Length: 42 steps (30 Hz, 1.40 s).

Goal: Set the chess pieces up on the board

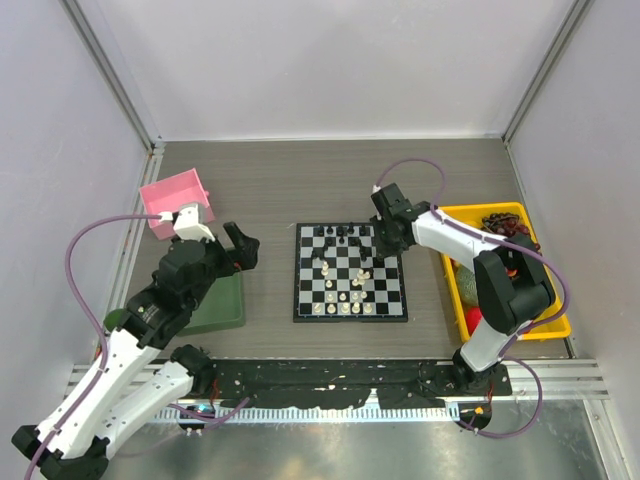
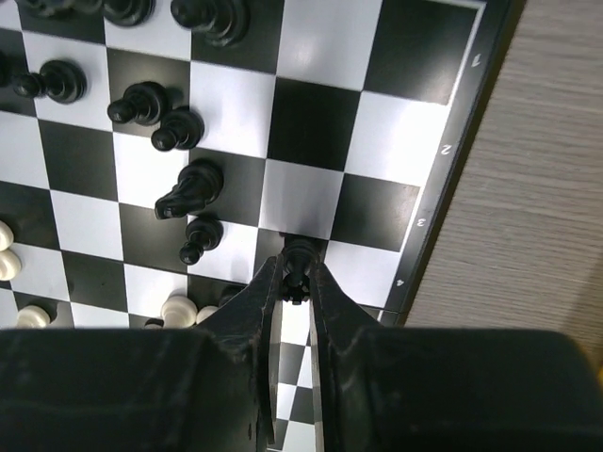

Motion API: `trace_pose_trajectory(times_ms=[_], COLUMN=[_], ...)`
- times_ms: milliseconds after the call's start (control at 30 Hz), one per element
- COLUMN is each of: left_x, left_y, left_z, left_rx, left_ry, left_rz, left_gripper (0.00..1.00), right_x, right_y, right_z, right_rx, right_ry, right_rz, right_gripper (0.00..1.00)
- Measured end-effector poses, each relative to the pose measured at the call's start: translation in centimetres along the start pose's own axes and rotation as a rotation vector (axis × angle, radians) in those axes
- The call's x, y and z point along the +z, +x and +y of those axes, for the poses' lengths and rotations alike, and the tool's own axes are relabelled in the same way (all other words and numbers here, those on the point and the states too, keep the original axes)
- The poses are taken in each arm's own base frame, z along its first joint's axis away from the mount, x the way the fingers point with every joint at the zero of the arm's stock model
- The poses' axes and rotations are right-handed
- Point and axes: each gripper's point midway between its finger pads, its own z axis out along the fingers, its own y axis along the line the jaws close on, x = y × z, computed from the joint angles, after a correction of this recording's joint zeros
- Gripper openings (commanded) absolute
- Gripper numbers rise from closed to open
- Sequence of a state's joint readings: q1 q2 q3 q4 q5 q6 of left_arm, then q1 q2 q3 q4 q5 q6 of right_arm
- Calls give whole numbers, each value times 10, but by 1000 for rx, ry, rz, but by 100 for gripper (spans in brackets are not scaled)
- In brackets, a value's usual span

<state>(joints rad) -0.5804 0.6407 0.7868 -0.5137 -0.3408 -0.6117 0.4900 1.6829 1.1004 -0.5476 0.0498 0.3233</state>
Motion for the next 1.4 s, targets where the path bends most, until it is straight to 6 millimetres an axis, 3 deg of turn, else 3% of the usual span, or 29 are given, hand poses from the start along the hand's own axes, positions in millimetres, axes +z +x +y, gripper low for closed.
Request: trace_pose_trajectory(times_ms=[133,267,433,733,1400], left_x=[3,6,9,6,8], left_y=[3,6,9,6,7], left_z=[1,2,2,3,4], left_rx=[16,28,35,37,39], left_ry=[-8,-15,-22,-18,-27], left_rz=[14,25,37,26,28], left_gripper=[99,100,99,100,99], right_x=[-7,-19,-11,27,29], right_y=[-19,-58,-87,-71,-73], right_z=[-5,-9,-25,-47,-45], right_rx=[4,34,78,111,115], right_ry=[30,39,65,110,85], right_rz=[-45,-132,-160,-57,-60], right_gripper=[14,14,14,14,18])
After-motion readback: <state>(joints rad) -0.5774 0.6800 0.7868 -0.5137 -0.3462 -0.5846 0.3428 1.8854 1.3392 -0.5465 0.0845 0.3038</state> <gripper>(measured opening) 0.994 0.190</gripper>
